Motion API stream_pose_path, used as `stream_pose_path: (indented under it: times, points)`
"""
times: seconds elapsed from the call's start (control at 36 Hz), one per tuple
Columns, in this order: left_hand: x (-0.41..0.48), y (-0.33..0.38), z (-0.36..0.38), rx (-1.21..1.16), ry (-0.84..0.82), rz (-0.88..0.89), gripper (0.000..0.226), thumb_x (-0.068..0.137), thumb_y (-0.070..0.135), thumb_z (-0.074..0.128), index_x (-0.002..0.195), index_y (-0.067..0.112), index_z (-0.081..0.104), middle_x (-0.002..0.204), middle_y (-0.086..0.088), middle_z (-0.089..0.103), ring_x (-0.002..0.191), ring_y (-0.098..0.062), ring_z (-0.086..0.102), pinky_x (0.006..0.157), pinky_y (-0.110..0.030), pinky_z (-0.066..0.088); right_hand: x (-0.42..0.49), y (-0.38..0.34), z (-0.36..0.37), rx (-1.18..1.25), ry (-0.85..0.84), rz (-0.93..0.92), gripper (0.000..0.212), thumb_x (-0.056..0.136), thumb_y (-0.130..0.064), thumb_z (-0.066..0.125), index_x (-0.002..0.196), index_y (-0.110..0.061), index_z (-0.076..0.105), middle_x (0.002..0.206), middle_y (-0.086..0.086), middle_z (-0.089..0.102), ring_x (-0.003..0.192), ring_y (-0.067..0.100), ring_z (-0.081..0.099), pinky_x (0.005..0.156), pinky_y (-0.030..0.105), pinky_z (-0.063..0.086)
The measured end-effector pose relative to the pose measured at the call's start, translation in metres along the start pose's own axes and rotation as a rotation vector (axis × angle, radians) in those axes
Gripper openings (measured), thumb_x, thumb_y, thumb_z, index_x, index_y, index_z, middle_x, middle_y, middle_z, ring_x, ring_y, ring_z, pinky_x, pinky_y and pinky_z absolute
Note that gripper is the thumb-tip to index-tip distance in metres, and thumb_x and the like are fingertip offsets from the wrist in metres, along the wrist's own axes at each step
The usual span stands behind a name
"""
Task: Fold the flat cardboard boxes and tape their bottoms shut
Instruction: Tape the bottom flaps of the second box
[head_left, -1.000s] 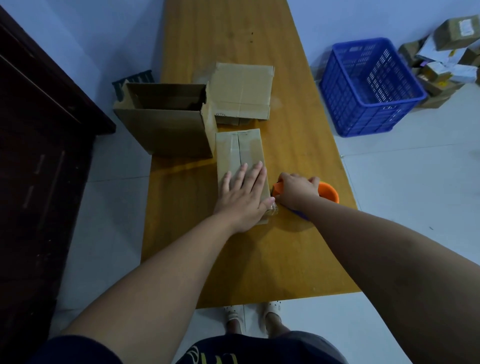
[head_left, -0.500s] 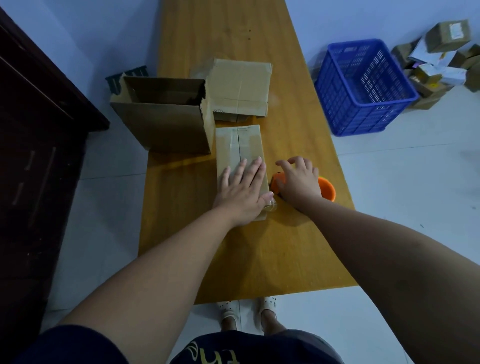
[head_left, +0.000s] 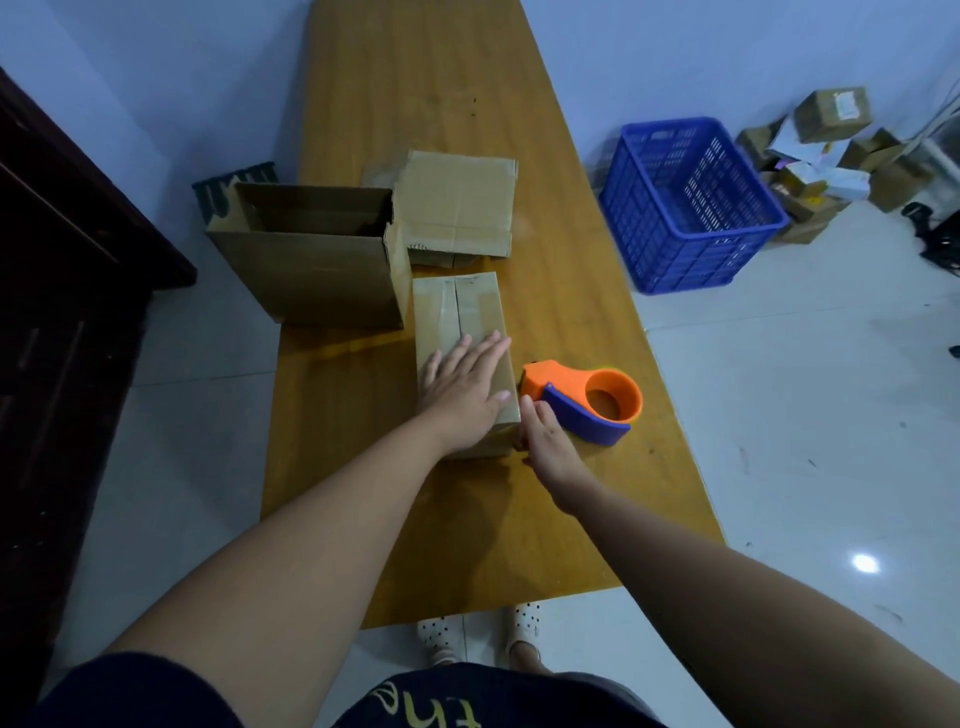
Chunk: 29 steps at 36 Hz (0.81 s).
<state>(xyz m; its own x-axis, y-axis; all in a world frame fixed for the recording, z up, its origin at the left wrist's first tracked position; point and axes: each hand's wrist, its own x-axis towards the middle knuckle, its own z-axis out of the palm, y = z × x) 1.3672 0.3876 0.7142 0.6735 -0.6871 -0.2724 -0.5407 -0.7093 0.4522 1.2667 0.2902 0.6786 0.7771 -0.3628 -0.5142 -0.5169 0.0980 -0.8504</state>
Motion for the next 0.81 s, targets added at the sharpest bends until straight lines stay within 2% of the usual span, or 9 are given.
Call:
stream_pose_path:
  times: [0.14,0.25,0.31,0.36,0.47,0.56,0.61,0.72,0.81]
  points:
    - [0.0,0.001,0.001,0.034,0.005,-0.017,0.062,0.101,0.039,0.037,0.153,0.032,0.003,0.161,0.012,-0.002,0.147,-0.012,-0.01,0.115,-0.036,-0.013,-0.001,0.009,0.007,-0.017,0.012,0.053,0.046,0.101,-0.053,0.026,0.128,-0.019,0.039,0.118,0.003,0.049,0.109,0.018,0.049,0.088,0.033,0.042]
    - [0.001,0.001,0.0,0.051,-0.011,-0.014,0.064,0.102,0.04,0.036,0.153,0.03,0.0,0.161,0.011,-0.004,0.147,-0.012,-0.011,0.115,-0.037,-0.012,0.0,0.004,0.01,0.191,0.188,0.049,0.047,0.102,-0.053,0.022,0.097,-0.017,0.053,0.088,-0.001,0.056,0.082,0.011,0.051,0.076,0.029,0.041]
    - [0.0,0.002,-0.002,0.055,-0.017,-0.011,0.064,0.102,0.039,0.036,0.153,0.029,-0.001,0.161,0.011,-0.005,0.147,-0.013,-0.011,0.115,-0.037,-0.012,0.0,-0.001,0.009,0.31,0.235,0.064,0.053,0.102,-0.053,0.023,0.096,-0.014,0.059,0.088,0.002,0.061,0.081,0.012,0.055,0.072,0.028,0.042]
    - [-0.001,0.002,-0.002,0.064,-0.016,-0.009,0.064,0.102,0.04,0.035,0.153,0.029,-0.001,0.161,0.01,-0.005,0.147,-0.013,-0.011,0.115,-0.038,-0.011,-0.002,-0.003,0.011,0.296,0.19,0.061,0.055,0.101,-0.055,0.025,0.113,-0.014,0.059,0.109,0.003,0.063,0.098,0.013,0.057,0.081,0.029,0.043]
    - [-0.001,0.003,-0.003,0.073,-0.021,-0.016,0.064,0.102,0.041,0.034,0.153,0.029,-0.002,0.161,0.01,-0.006,0.147,-0.013,-0.012,0.116,-0.038,-0.011,-0.007,-0.002,0.02,0.132,0.135,-0.042,0.056,0.103,-0.048,0.025,0.148,-0.017,0.033,0.142,-0.006,0.039,0.127,0.006,0.036,0.102,0.024,0.028]
    - [-0.001,0.003,-0.002,0.079,-0.019,-0.012,0.065,0.102,0.04,0.034,0.153,0.028,-0.003,0.161,0.01,-0.006,0.147,-0.013,-0.012,0.116,-0.038,-0.011,-0.005,0.001,0.024,0.17,0.108,0.014,0.063,0.1,-0.057,0.021,0.151,-0.022,0.029,0.156,0.0,0.03,0.142,0.018,0.028,0.116,0.04,0.026]
    - [-0.001,0.003,-0.002,0.086,-0.02,-0.011,0.065,0.102,0.04,0.034,0.153,0.028,-0.003,0.161,0.01,-0.006,0.147,-0.014,-0.012,0.116,-0.038,-0.011,-0.003,0.003,0.023,0.196,0.086,0.094,0.063,0.099,-0.059,0.02,0.152,-0.025,0.027,0.155,0.003,0.03,0.142,0.023,0.029,0.115,0.045,0.028]
    - [-0.001,0.004,-0.003,0.082,-0.016,-0.009,0.065,0.102,0.041,0.035,0.153,0.029,-0.002,0.161,0.009,-0.006,0.147,-0.014,-0.011,0.115,-0.038,-0.011,0.0,0.005,0.011,0.084,0.039,0.098,0.055,0.102,-0.049,0.031,0.149,-0.021,0.027,0.149,0.005,0.037,0.132,0.023,0.04,0.097,0.032,0.037]
    - [-0.001,0.001,-0.005,0.039,-0.033,-0.002,0.065,0.101,0.039,0.037,0.154,0.029,-0.001,0.161,0.01,-0.005,0.147,-0.013,-0.011,0.116,-0.038,-0.011,0.003,0.003,0.001,-0.087,0.216,-0.018,0.038,0.103,-0.027,0.042,0.14,-0.018,0.042,0.136,0.005,0.053,0.122,0.02,0.051,0.09,0.029,0.043]
